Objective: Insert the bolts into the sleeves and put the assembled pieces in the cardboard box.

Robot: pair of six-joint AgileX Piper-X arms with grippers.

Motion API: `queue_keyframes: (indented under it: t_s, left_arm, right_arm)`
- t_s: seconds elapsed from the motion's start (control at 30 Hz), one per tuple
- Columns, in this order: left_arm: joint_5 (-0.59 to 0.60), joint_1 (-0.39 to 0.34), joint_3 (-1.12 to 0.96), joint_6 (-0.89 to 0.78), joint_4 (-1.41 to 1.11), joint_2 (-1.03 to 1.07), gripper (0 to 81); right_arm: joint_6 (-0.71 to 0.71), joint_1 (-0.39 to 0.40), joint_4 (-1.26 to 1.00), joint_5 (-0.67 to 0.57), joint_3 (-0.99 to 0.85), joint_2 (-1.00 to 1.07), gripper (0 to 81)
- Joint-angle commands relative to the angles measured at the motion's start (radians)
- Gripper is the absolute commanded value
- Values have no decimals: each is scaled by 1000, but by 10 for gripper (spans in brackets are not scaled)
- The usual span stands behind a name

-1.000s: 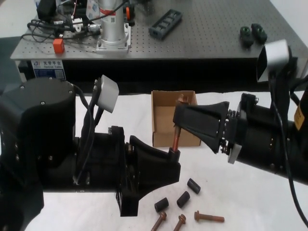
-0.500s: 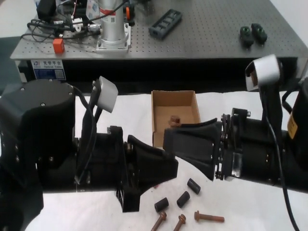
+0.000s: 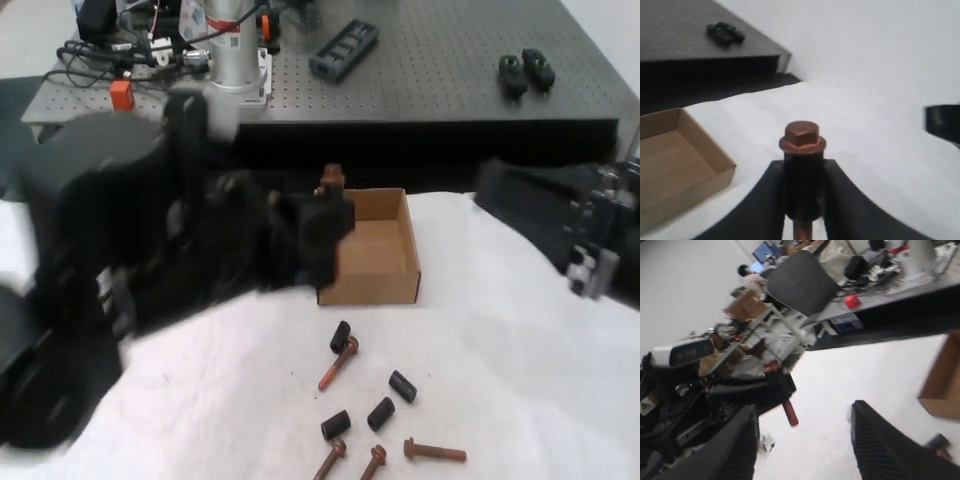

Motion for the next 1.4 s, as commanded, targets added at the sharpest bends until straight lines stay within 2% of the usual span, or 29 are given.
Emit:
queue_keyframes:
  t_s: [0.0,0.1,0.27,0.5,0.57,0.77,0.87,0.93,1.1,1.3,1.37]
  left_arm:
    - [-23,0,-49,-12,19,33,7]
    - [-67,0,-288,-8,199,225,7]
    - [-71,0,-682,3,449,555,7]
    - [-74,0,-1098,-8,678,870,0]
    - [-74,0,-1177,-8,740,933,33]
    - [-71,0,-1234,-11,794,999,256]
    - [-71,0,-1234,-11,790,999,265]
    - [-66,0,-1234,-11,786,993,265]
    - [-69,0,-1234,28,828,930,265]
    - [-266,5,-1217,168,947,759,265]
    - [-292,16,-1181,201,955,700,265]
  right_arm:
    - [-90,-90,282,66,-5,-65,408]
    - [-168,-128,466,131,-5,-88,408]
    - [-235,-137,680,207,-5,-91,408]
    - [-288,-137,778,293,-5,-91,408]
    - [-297,-137,781,314,-5,-91,408]
    - [-297,-137,780,338,-5,-91,408]
    - [-344,-133,780,353,-5,-77,408]
    - [-424,-125,774,321,-5,-34,408]
    - [-601,-59,677,332,-29,195,408]
    - [-763,67,729,374,-186,573,408]
    - [-814,121,777,446,-253,687,407]
